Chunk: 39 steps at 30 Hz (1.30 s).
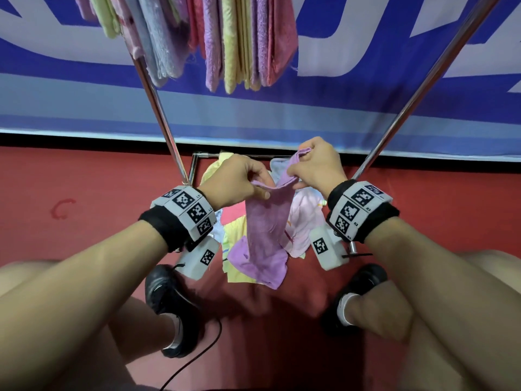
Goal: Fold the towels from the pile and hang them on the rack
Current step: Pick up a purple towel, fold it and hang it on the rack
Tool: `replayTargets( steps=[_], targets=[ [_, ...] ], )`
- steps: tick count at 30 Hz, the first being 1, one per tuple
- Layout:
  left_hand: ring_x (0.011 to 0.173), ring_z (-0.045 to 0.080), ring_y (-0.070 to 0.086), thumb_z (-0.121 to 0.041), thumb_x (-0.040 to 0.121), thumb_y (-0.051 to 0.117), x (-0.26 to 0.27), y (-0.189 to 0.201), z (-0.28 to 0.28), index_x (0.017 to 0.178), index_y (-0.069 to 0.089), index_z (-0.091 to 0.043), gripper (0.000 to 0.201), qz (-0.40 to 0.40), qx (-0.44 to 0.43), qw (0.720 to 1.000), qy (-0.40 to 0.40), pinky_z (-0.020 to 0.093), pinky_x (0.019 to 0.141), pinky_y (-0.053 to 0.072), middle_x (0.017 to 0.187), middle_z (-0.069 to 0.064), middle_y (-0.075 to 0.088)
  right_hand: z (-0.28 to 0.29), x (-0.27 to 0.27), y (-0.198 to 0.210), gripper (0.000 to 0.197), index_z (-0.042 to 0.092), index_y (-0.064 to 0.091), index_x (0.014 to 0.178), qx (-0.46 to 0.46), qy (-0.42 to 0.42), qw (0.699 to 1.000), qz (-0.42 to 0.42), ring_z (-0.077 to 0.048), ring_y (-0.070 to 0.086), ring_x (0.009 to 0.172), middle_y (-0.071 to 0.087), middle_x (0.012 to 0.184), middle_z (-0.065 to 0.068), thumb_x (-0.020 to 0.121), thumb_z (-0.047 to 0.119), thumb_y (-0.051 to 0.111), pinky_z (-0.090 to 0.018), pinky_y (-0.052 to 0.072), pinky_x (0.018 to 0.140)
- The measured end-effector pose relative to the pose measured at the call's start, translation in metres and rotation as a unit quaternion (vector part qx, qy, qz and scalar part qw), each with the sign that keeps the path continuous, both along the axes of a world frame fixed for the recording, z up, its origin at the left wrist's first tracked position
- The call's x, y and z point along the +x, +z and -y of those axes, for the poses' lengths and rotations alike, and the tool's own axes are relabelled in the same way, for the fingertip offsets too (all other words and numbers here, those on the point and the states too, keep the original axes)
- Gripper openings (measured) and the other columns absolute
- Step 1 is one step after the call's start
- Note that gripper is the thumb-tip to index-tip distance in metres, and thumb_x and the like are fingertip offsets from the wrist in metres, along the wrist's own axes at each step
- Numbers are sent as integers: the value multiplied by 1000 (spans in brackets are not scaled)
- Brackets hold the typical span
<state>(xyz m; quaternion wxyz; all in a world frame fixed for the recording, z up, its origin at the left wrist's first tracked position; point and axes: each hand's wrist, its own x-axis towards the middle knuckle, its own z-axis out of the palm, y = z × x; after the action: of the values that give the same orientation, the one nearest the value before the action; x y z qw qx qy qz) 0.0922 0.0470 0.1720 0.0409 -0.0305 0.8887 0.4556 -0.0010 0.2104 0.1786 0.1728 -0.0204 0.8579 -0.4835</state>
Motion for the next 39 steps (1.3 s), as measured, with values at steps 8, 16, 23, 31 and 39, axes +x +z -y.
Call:
replayTargets(
  steps=[8,16,23,31,39],
  targets=[
    [58,11,56,-27,69,90,-5,1,9,69,72,-17,21,-30,-108,990,88,23,57,46,64,-4,66,-4,-6,4,71,12,42,144,-28,31,999,-4,-16,72,83,73,91,-1,80,-1,69,-41,65,75],
    [113,11,60,-28,69,90,-6,5,5,79,78,-19,18,-104,-134,986,10,24,95,42,130,0,62,-2,4,11,39,14,67,112,-25,171,985,-14,-2,65,58,71,61,10,80,-8,64,-17,53,62],
    [68,19,59,-21,68,89,-3,6,4,75,70,-18,21,-84,-93,991,34,41,70,49,72,1,69,-4,1,13,32,13,72,109,-15,214,976,-29,-7,65,68,71,72,5,84,-5,61,-26,57,74],
    [68,8,61,-31,81,81,-7,13,14,100,75,-16,25,-82,-119,989,20,23,70,46,77,-7,71,-15,-2,9,16,16,80,97,45,303,938,-160,4,62,65,75,80,3,89,30,79,-19,48,69],
    [58,6,44,-29,82,82,-5,9,5,90,69,-3,30,-21,52,997,61,19,54,36,68,0,57,-16,-13,6,11,15,76,95,-45,259,953,-153,-3,64,74,71,76,12,95,23,70,-33,58,77]
  ],
)
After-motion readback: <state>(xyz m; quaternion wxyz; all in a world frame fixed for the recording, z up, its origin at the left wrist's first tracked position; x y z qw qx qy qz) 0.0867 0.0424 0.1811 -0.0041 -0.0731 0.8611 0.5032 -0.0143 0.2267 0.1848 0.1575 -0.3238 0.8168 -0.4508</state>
